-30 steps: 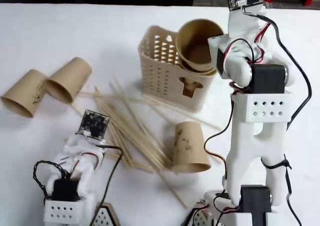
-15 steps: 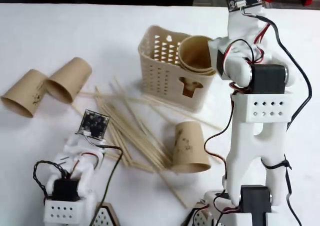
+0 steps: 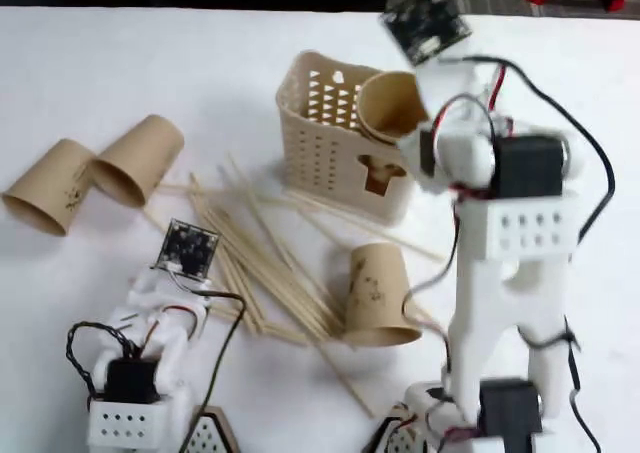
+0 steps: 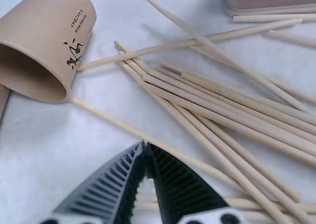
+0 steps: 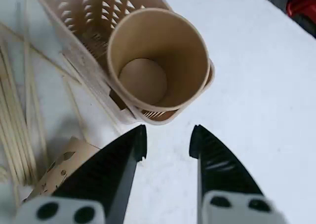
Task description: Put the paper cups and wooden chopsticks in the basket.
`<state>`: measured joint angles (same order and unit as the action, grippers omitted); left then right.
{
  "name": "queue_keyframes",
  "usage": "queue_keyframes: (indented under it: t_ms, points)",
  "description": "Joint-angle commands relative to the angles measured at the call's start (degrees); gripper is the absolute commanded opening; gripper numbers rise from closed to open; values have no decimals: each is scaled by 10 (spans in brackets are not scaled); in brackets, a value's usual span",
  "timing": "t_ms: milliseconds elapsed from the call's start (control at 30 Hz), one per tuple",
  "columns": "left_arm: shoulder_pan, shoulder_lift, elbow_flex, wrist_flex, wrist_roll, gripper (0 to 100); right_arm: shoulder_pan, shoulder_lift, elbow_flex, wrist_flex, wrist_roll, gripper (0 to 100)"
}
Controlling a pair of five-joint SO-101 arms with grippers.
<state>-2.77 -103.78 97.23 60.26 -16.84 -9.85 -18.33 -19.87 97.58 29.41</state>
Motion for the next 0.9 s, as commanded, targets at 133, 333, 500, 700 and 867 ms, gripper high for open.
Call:
queue_keyframes:
  t_ms: [133, 333, 500, 700, 867]
  points:
    - [-3, -6, -3, -14, -4, 24, -37, -120, 70, 8, 14, 158]
    - [-3, -6, -3, -14, -4, 24, -47, -185, 204, 8, 55, 158]
    - [-3, -6, -3, -14, -4, 24, -47, -227, 309, 8, 110, 159]
    - [-3, -6, -3, -14, -4, 24, -47, -240, 413, 8, 209, 159]
    - [-3, -6, -3, -14, -4, 24, -47, -240, 483, 8, 297, 159]
